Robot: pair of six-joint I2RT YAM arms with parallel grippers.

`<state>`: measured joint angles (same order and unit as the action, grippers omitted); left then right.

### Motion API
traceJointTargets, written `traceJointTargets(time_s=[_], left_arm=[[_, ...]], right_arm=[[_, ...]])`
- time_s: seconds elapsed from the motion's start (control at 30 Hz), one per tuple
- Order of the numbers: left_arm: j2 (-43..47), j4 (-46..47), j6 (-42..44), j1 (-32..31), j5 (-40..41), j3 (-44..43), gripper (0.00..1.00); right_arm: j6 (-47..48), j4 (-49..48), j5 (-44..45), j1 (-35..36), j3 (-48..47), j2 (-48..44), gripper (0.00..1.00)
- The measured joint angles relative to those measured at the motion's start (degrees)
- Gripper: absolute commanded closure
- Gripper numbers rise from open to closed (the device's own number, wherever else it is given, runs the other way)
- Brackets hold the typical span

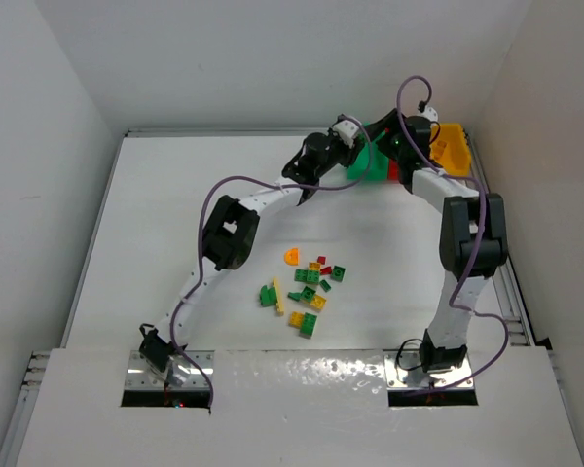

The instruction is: Sort the legos into containers by color

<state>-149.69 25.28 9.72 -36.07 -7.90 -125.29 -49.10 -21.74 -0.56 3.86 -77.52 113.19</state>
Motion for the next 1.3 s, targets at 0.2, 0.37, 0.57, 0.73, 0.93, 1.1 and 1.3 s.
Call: traceJointTargets(time_s=[0.2,0.37,0.57,0.73,0.93,1.1,1.3], left_arm=[[-1.1,2.1,-3.5,-0.5,3.2,-2.3,1.00],[-2.6,3.4,-6.4,-1.7,6.5,-2.4,1.00],[-7.6,3.7,-7.9,-2.3,9.9,-5.1,1.00],[-10.1,4.4,-8.0,-2.5,13.2,-6.1,1.00],[-10.6,6.4,-7.8,-2.5,13.9,-6.6,0.99],[-10.6,6.9,-7.6,-2.5,13.8,-6.6,0.92],[-10.6,7.4,-7.6,-2.5,13.6,-6.6,0.66]], right_arm=[[-0.8,-0.8,2.8,0.0,1.3,1.0,0.35],[0.9,-1.9,5.8,0.0,5.6,-2.8,0.34],[3.9,-3.1,7.5,0.0,10.0,-9.0,0.32],[6.3,-3.8,7.6,0.0,11.8,-12.3,0.32],[8.2,-3.9,7.6,0.0,13.5,-13.7,0.32],[9.3,-3.8,7.6,0.0,14.1,-13.7,0.32],[10.3,-3.9,7.6,0.0,14.1,-13.7,0.32]])
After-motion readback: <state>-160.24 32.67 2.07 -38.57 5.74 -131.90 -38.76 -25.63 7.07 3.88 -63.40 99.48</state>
